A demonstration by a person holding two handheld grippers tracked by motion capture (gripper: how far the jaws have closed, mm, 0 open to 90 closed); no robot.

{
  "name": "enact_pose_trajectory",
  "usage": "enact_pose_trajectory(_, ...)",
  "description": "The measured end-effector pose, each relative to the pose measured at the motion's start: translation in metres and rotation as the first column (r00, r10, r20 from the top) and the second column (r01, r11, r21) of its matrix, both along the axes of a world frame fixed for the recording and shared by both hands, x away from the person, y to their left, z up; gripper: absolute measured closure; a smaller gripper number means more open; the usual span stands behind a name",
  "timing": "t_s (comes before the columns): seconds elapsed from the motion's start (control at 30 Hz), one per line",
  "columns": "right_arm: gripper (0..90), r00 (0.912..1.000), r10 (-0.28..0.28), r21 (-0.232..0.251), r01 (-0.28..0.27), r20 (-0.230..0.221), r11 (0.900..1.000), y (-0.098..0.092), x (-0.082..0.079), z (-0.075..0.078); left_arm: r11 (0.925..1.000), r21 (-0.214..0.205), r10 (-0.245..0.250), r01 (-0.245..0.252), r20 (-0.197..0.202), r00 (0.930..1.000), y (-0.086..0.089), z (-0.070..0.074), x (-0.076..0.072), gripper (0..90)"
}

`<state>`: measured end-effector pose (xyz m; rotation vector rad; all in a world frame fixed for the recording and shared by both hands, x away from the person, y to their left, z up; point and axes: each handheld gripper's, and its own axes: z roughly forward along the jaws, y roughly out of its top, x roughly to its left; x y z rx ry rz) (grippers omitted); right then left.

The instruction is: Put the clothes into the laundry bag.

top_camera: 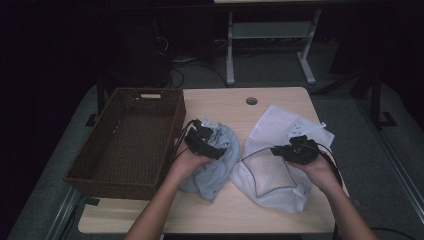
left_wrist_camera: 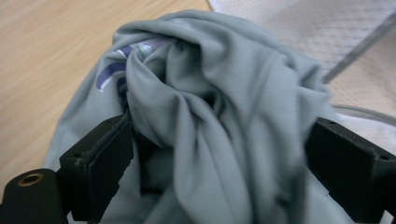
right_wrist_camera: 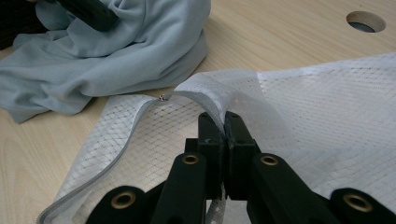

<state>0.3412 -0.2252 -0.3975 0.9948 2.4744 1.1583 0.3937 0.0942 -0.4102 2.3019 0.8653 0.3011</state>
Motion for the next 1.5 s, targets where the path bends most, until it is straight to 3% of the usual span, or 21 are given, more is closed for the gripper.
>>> enact_pose_trajectory(0.07,86.8,1.0,0.0,0.0,0.0,0.001,1.0,0.0,0.0,0.0,1.0,0.001,-0.001,0.001,-0.008,1.0,-0.001,-0.004,0.002,9.4)
enact_pose_trajectory(0.17,86.8,1.0,0.001,0.0,-0.001,0.002,1.0,0.0,0.0,0.0,1.0,0.004,-0.009,0.009,-0.063,0.998,-0.001,-0.022,0.009,9.4)
enact_pose_trajectory(0.27,86.8,1.0,0.001,-0.002,-0.001,0.002,1.0,0.0,0.0,0.0,0.9999,0.004,-0.016,0.017,-0.129,0.9915,0.001,-0.035,0.014,9.4)
enact_pose_trajectory(0.33,86.8,1.0,-0.001,-0.003,0.001,-0.001,1.0,0.0,0.0,-0.001,0.9999,-0.005,-0.016,0.016,-0.148,0.9888,0.002,-0.042,0.016,9.4)
enact_pose_trajectory(0.63,86.7,1.0,0.002,-0.009,-0.002,-0.002,1.0,0.0,0.0,-0.003,0.9992,0.012,-0.036,0.038,-0.131,0.9907,0.001,-0.049,0.015,10.6)
enact_pose_trajectory(0.7,86.8,1.0,0.001,-0.01,-0.001,-0.004,1.0,0.0,0.0,-0.004,0.9985,0.02,-0.049,0.052,-0.119,0.9917,0.002,-0.048,0.014,16.8)
enact_pose_trajectory(0.77,86.7,1.0,0.001,-0.01,-0.001,-0.003,1.0,0.0,0.0,-0.004,0.9976,0.016,-0.065,0.068,-0.114,0.9913,0.003,-0.047,0.013,32.1)
enact_pose_trajectory(0.8,86.8,1.0,0.0,-0.01,0.0,0.0,1.0,0.0,0.0,-0.003,0.9964,-0.016,-0.085,0.083,-0.12,0.9892,0.005,-0.046,0.013,40.9)
enact_pose_trajectory(0.83,86.8,1.0,-0.002,-0.009,0.002,0.0,1.0,0.0,0.0,-0.003,0.9964,-0.016,-0.085,0.083,-0.12,0.9892,0.005,-0.046,0.013,45.7)
enact_pose_trajectory(0.87,86.8,1.0,-0.002,-0.009,0.002,0.0,1.0,0.0,0.0,-0.003,0.996,-0.027,-0.087,0.085,-0.12,0.9889,0.006,-0.047,0.013,45.7)
enact_pose_trajectory(0.9,86.8,1.0,-0.003,-0.01,0.003,-0.001,0.9999,0.0,0.0,-0.003,0.9945,-0.061,-0.093,0.085,-0.14,0.9858,0.01,-0.047,0.015,56.5)
enact_pose_trajectory(0.93,86.8,1.0,-0.003,-0.01,0.003,-0.001,0.9999,0.0,0.0,-0.003,0.9945,-0.061,-0.093,0.085,-0.14,0.9858,0.01,-0.047,0.015,60.8)
enact_pose_trajectory(1.0,86.8,1.0,-0.004,-0.011,0.004,-0.002,0.9999,0.001,0.0,-0.004,0.9911,-0.107,-0.096,0.078,-0.17,0.9808,0.015,-0.049,0.018,65.9)
enact_pose_trajectory(1.27,86.8,0.9999,-0.014,-0.009,0.013,-0.007,0.9999,-0.002,0.0,-0.004,0.9864,-0.146,-0.104,0.076,-0.196,0.975,0.017,-0.043,0.018,69.7)
enact_pose_trajectory(1.5,87.0,0.9996,-0.028,-0.008,0.028,-0.002,0.9996,-0.004,0.001,-0.003,0.9745,-0.205,-0.131,0.091,-0.189,0.9733,0.018,-0.023,0.011,70.0)
